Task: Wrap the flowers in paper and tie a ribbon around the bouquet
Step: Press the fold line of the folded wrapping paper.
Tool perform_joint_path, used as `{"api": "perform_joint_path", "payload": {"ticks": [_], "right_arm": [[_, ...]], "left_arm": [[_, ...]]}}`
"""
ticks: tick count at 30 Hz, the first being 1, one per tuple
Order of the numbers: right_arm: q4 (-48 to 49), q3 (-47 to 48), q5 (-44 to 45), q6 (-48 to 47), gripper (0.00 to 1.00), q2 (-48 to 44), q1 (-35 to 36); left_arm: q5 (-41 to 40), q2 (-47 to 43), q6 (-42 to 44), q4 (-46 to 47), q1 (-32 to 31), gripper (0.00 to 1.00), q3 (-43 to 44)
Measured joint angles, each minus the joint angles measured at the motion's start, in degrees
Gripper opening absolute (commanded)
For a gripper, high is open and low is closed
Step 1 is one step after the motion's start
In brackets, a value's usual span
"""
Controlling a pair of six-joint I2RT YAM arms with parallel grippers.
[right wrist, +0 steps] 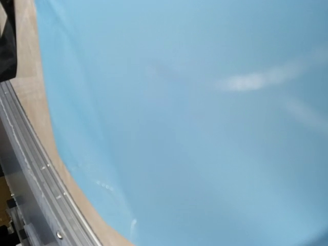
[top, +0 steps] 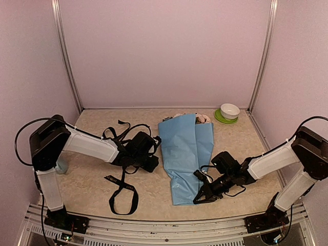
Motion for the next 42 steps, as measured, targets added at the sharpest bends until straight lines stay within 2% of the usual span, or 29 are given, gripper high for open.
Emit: {"api": "perform_joint_path", "payload": {"ticks": [4, 7, 10, 15, 21, 26, 32, 38, 42], "right_arm": [[-0.2, 0.1, 0.0, -0.1, 0.0, 0.0, 0.0], [-0.3, 0.2, 0.0, -0.2, 0.0, 0.0, 0.0], [-0.5, 0.3, 0.0, -0.2, 0.0, 0.0, 0.0], [-0.8, 0.4, 0.0, -0.3, 0.0, 0.0, 0.0], [-0.9, 0.4, 0.0, -0.5, 0.0, 0.0, 0.0], [-1.0, 0.4, 0.1, -0.6, 0.0, 0.0, 0.0], [-1.7, 0.8, 0.3, -0.7, 0.0, 0.0, 0.0], [-2.6, 0.3, 2.0, 0.0, 0.0, -1.7, 0.0], [-2.7, -0.2, 2.7, 0.4, 0.0, -2.5, 0.0]], "left_arm": [[-3.9, -4.7, 0.1, -2.3, 0.2, 0.38, -0.2], [-4.5, -8.4, 1.6, -1.7, -3.3, 0.31, -0.2], [-1.5, -9.0, 2.4, -0.3, -10.9, 0.28, 0.4], [3.8, -3.9, 2.4, 0.5, -15.5, 0.28, 2.5], [3.5, 4.3, 1.8, -0.2, -15.1, 0.29, 6.8], [3.5, 5.2, 1.4, -0.4, -15.1, 0.34, 6.8], [5.7, 5.2, 2.1, 1.7, -16.2, 0.34, 6.8], [8.5, 5.5, -1.2, 4.4, -10.9, 0.32, 8.8], [8.9, 9.3, -2.1, 4.6, -7.8, 0.33, 14.3]]}}
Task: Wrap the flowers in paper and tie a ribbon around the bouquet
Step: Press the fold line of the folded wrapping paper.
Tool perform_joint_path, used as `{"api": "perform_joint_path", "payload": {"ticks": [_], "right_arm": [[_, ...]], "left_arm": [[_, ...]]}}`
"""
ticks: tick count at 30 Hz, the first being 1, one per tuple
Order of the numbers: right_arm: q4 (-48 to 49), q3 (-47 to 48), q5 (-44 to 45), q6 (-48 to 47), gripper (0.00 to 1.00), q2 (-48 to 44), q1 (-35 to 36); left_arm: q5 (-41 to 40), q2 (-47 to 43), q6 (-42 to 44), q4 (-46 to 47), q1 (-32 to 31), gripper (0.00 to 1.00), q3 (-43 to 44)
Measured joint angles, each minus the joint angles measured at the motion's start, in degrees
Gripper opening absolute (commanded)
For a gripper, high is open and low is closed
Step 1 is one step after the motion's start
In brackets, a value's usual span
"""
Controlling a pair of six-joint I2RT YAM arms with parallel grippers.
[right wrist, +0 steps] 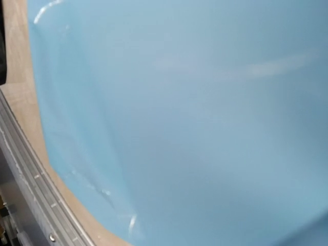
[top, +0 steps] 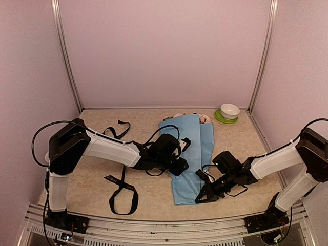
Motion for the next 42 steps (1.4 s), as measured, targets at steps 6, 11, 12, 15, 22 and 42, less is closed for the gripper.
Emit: {"api": "perform_joint_path", "payload": {"ticks": [6, 11, 12, 15, 22, 42], "right_arm": [[-0.6, -0.2, 0.6, 0.3, 0.0, -0.7, 0.1], [-2.6, -0.2, 2.1, 1.0, 0.35, -3.5, 0.1], [-3.2, -0.2, 2.6, 1.3, 0.41, -4.4, 0.1], [-6.0, 0.8, 5.4, 0.7, 0.54, -8.7, -0.4], [-12.1, 4.0, 10.3, -1.4, 1.0, -19.4, -12.3], [10.7, -1.7, -2.3, 3.1, 0.57, -1.5, -19.1]], "left_arm": [[-2.1, 5.4, 1.6, -0.7, -3.2, 0.33, 6.0], [-2.3, 7.1, 2.6, -1.1, -4.9, 0.33, 7.8], [-2.3, 7.2, 2.6, -1.2, -4.9, 0.33, 7.9], [-2.3, 7.3, 3.0, -1.3, -4.9, 0.33, 8.0], [-2.3, 7.3, 3.0, -0.7, -4.9, 0.33, 7.6], [-2.6, 7.1, 3.0, 1.7, -5.1, 0.36, 6.2]]}}
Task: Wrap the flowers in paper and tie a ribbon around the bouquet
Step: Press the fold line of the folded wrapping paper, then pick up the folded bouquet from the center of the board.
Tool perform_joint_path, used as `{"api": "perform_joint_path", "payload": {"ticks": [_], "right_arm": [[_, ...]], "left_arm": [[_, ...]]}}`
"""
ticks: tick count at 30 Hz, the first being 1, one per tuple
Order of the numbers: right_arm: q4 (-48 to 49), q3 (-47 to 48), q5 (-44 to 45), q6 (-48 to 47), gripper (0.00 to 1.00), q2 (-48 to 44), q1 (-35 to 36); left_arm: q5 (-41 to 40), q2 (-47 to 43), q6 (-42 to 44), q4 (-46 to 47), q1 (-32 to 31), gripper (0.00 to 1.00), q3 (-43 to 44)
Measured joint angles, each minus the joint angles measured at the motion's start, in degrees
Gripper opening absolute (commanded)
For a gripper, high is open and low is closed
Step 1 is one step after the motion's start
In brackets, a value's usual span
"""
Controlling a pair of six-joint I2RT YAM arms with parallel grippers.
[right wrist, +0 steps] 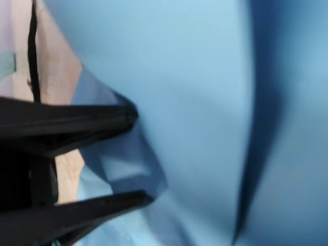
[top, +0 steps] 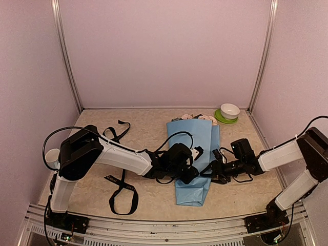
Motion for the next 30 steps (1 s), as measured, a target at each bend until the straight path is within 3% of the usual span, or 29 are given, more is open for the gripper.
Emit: {"api": "perform_joint_path", "payload": {"ticks": [5, 7, 11, 13, 15, 22, 27, 30], "right_arm": [[4.1, -0.2, -1.3, 2.0, 0.2, 2.7, 0.4], [5.2, -0.1, -1.6, 2.6, 0.0, 3.7, 0.4], [6.2, 0.1, -2.2, 2.8, 0.0, 4.5, 0.4], [6.3, 0.2, -2.5, 2.7, 0.0, 4.5, 0.4], [6.3, 0.3, -2.6, 2.6, 0.0, 4.5, 0.4], [4.5, 1.6, -2.9, 0.9, 0.0, 4.5, 0.4], [1.3, 3.9, -2.3, -1.5, 0.0, 3.5, 0.4], [-0.3, 4.6, -1.9, -2.9, 0.0, 3.0, 0.4]], "left_arm": [[0.0, 0.0, 0.0, 0.2, 0.0, 0.35, -0.1], [0.0, 0.0, 0.0, 0.4, 0.0, 0.36, -0.3], [-0.1, -1.1, -0.1, 1.6, 0.0, 0.39, -2.0], [-0.8, -3.4, -0.2, 1.9, -0.2, 0.52, -4.5], [-2.8, -7.5, 0.1, 1.5, -0.8, 0.57, -8.7], [-9.1, -22.2, -2.3, -4.7, -0.3, 0.61, -12.2], [-14.7, -32.0, -12.2, -11.2, 9.0, 0.62, -19.9], [-17.2, -35.6, -18.2, -15.1, 16.3, 0.68, -28.7]]}}
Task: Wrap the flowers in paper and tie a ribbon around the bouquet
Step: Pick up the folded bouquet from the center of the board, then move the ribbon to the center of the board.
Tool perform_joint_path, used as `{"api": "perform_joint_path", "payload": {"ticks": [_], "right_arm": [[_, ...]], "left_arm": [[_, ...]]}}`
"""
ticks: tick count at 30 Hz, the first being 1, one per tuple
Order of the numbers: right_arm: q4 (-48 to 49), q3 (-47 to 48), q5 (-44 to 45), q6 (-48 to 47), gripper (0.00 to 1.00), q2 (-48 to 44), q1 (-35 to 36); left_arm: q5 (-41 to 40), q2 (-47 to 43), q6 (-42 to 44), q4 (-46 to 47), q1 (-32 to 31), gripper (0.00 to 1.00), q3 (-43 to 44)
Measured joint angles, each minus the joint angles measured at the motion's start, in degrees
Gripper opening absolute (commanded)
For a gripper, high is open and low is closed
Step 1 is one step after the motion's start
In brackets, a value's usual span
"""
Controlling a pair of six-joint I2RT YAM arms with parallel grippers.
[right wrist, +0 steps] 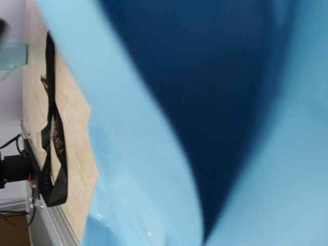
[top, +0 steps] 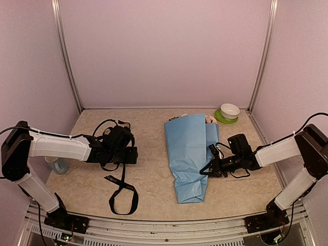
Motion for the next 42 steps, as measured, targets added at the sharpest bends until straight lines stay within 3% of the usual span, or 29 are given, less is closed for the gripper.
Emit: {"api": "perform_joint_path", "payload": {"ticks": [4, 7, 17, 19, 21, 26, 30, 34, 42], "right_arm": [[-1.8, 0.7, 0.5, -1.2, 0.0, -0.1, 0.0], [-2.3, 0.9, 0.6, -2.0, 0.0, -0.1, 0.0], [-3.5, 1.4, 1.1, -3.3, 0.0, -0.1, 0.0], [-3.7, 1.4, 1.1, -3.3, 0.0, -0.1, 0.0], [-3.7, 1.4, 1.1, -3.4, 0.0, -0.1, 0.0], [-4.0, 1.7, 1.1, -3.3, 0.0, -0.1, 0.0], [-4.6, 2.5, 0.7, -3.3, 0.0, -0.1, 0.0], [-4.6, 4.0, -0.5, -2.9, 0.0, 0.0, 0.0], [-7.0, 11.0, -1.3, -4.1, 0.0, 2.9, -0.6]], "left_arm": [[-0.6, -4.0, -5.6, -3.5, 5.8, 0.7, -12.2], [1.1, -4.9, -7.1, -3.1, 8.6, 0.7, -15.9], [6.8, 0.9, -6.1, 6.3, 13.3, 0.69, -11.9], [7.1, 2.6, -5.6, 6.7, 13.6, 0.63, -10.4], [7.1, 5.3, -5.2, 6.7, 13.7, 0.48, -7.7], [8.3, 9.0, -4.1, 8.6, 13.6, 0.0, -4.9], [10.5, 8.9, -3.3, 11.1, 13.2, 0.0, -6.4], [11.5, 7.8, 1.6, 9.5, 7.8, 0.0, -6.3], [15.8, 0.7, 17.0, -0.3, -16.9, 0.0, 10.4]]}}
